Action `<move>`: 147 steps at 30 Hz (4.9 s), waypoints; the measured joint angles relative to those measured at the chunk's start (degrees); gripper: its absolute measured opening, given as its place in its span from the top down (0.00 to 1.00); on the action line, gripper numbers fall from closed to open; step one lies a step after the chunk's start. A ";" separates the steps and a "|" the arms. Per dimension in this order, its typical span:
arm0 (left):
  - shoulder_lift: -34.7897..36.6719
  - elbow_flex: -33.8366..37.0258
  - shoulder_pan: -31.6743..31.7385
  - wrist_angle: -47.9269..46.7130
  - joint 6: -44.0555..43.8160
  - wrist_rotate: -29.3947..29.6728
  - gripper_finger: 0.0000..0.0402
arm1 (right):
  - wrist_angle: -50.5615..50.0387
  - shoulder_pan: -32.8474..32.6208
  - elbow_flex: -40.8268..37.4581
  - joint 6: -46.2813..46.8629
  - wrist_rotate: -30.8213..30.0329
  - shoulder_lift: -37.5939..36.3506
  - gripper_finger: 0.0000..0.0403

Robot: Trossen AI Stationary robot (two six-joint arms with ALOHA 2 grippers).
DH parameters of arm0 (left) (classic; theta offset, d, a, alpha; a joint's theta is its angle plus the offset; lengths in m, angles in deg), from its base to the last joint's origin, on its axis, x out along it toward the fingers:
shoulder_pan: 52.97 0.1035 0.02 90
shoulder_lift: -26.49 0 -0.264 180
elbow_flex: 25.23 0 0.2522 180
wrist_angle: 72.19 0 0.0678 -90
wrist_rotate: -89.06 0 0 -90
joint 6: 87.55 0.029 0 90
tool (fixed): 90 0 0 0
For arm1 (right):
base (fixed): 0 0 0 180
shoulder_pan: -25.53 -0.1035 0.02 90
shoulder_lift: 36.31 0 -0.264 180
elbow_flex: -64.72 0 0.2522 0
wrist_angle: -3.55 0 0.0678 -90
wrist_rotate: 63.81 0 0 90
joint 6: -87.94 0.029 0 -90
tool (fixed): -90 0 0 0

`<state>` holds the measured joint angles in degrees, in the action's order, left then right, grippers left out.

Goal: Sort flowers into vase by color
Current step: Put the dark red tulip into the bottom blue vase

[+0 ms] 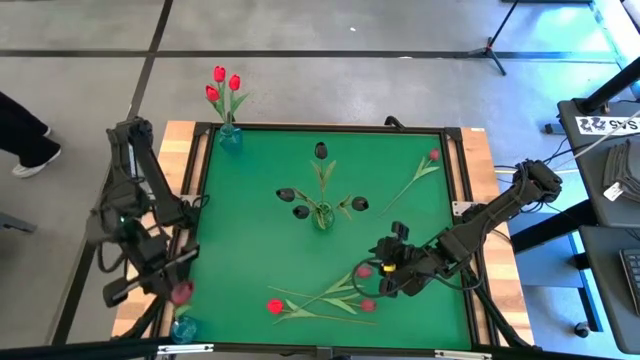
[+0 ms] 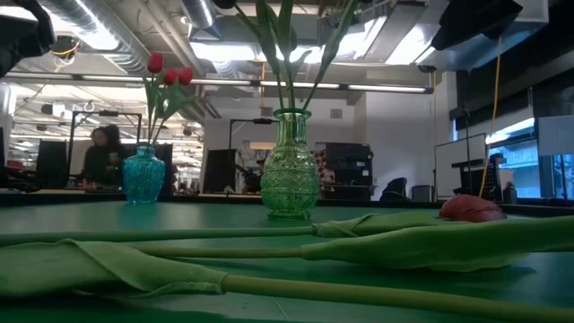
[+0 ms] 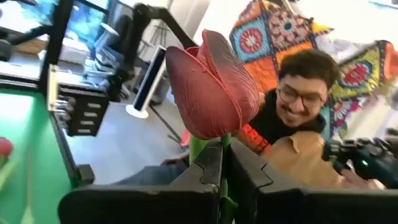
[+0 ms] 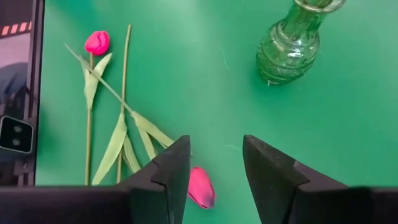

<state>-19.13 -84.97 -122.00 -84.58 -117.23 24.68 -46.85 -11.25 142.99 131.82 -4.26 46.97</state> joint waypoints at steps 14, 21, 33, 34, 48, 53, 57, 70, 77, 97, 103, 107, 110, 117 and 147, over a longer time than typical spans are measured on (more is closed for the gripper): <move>-5.07 0.00 -3.58 0.29 5.69 0.32 0.98 | 0.59 -3.89 -0.04 11.76 -5.26 0.02 0.63; -6.29 0.00 -4.02 -0.26 7.61 -1.21 0.98 | 0.71 -7.26 -0.11 18.41 -9.47 0.38 0.63; -7.63 0.00 -4.63 -3.09 8.78 3.50 0.83 | 3.90 -8.85 -0.11 18.71 -13.53 2.12 0.63; -7.63 0.00 -4.63 -3.46 8.49 3.81 0.81 | 3.71 -8.85 -0.11 18.68 -13.55 2.12 0.63; -5.23 -0.02 -4.63 -5.75 -1.45 -4.49 0.63 | 3.98 -8.96 -0.11 15.27 -13.53 2.12 0.63; -5.21 -0.04 -4.65 -6.25 -10.95 -5.58 0.61 | 3.98 -8.96 -0.11 15.20 -13.60 2.13 0.63; -5.07 -0.04 -4.65 -9.17 -18.69 -5.42 0.60 | 3.92 -8.94 -0.11 14.14 -14.34 2.12 0.62; -4.04 -0.04 -6.77 -17.90 -27.14 -5.37 0.58 | 3.61 -8.94 -0.11 12.96 -14.95 2.12 0.53; -2.85 -0.07 -7.50 -20.85 -31.30 -5.03 0.58 | 3.84 -8.57 -0.11 12.96 -15.05 2.12 0.53; 0.71 -0.07 -7.52 -41.08 -43.72 -3.78 0.58 | 4.04 -8.31 -0.11 11.27 -18.78 2.12 0.53; 7.28 -0.07 -7.37 -56.98 -44.58 11.32 0.58 | 7.94 -6.57 -0.09 6.62 -18.51 4.36 0.53; 7.71 1.92 -4.17 -59.67 -44.39 15.99 0.58 | 13.83 -5.45 -0.09 1.13 -15.29 8.52 0.53; 5.60 3.62 1.44 -56.12 -37.90 16.53 0.58 | 14.74 -5.51 -0.09 0.35 -15.05 10.95 0.53; -2.29 4.04 19.86 -47.80 -23.67 11.78 0.58 | 13.79 -3.62 -0.09 -3.48 -14.82 12.24 0.53; -55.98 4.02 37.91 26.75 -5.74 2.10 0.58 | 4.20 -10.84 -0.07 18.31 -18.92 11.80 0.53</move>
<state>-75.11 -80.95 -84.09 -57.84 -122.97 26.78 -42.66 -22.09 142.92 150.13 -23.18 58.78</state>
